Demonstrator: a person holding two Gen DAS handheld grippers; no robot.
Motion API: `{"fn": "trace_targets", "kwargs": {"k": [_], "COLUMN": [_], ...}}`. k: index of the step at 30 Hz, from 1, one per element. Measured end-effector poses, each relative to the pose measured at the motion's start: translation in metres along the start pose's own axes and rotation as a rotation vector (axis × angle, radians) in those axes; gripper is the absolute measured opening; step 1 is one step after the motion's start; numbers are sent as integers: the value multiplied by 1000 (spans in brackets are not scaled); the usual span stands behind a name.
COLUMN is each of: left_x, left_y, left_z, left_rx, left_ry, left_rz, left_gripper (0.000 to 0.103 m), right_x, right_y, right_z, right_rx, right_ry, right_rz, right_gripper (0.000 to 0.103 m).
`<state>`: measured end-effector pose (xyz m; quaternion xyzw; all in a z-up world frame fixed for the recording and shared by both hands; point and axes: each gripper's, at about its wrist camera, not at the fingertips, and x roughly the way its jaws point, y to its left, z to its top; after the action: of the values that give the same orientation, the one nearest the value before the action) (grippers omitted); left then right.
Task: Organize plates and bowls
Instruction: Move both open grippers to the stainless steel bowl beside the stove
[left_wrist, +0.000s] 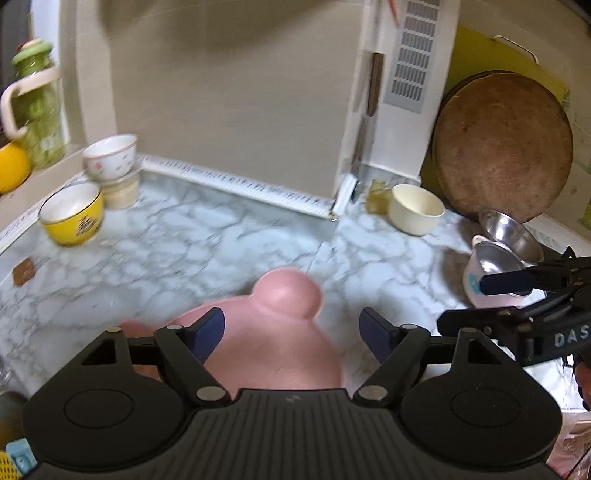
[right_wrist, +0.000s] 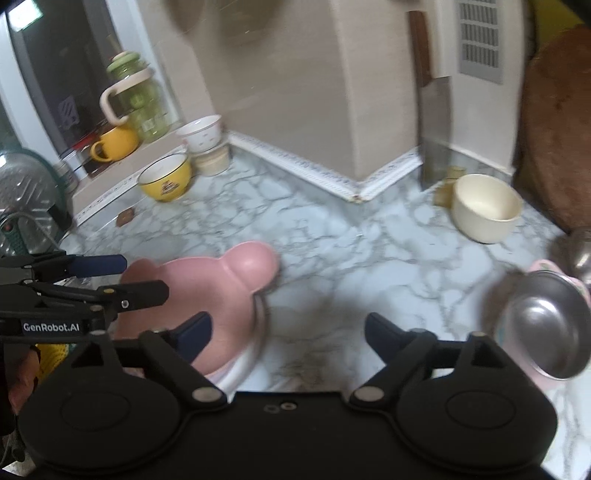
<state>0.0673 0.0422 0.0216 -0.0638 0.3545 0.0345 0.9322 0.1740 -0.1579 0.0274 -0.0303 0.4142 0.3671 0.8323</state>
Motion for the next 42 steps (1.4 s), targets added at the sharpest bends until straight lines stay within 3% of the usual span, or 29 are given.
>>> {"fn": "trace_targets", "kwargs": {"k": [7,9,14,20,24,33,40,42], "left_x": [37,53,89,135,179,262,305,313], "left_y": [-51,-70,-127,-200,-237,-306,-353,-361], "left_z": [23,34,67,101,123,145,139,138], "left_rx": [2,4,49,107,101,156,204,204], "left_ry": [45,66,92,118,187,283,349,365], "left_rz": [-116,-148,-211,-229,-230,-253,-265,-269], "left_gripper": [84,90,90,90,90,90,88,79], "right_x": [-25,-33,-51,-64,-66,-54,-32,-26], "right_y": [-51,-71,-128,-206,-254,-352,-401,-409], "right_z": [1,2,2,-5,-10,-17,-20,-21], "right_rx": [65,91,164,280,342,509,624,649], "right_ry": [-31,-38,-52,-45,-27,40,71,77], "right_rz": [-86,-130,-259,-428,-506,-577,-556,-539], "right_gripper": [102,103,103,103,103,96,77,71]}}
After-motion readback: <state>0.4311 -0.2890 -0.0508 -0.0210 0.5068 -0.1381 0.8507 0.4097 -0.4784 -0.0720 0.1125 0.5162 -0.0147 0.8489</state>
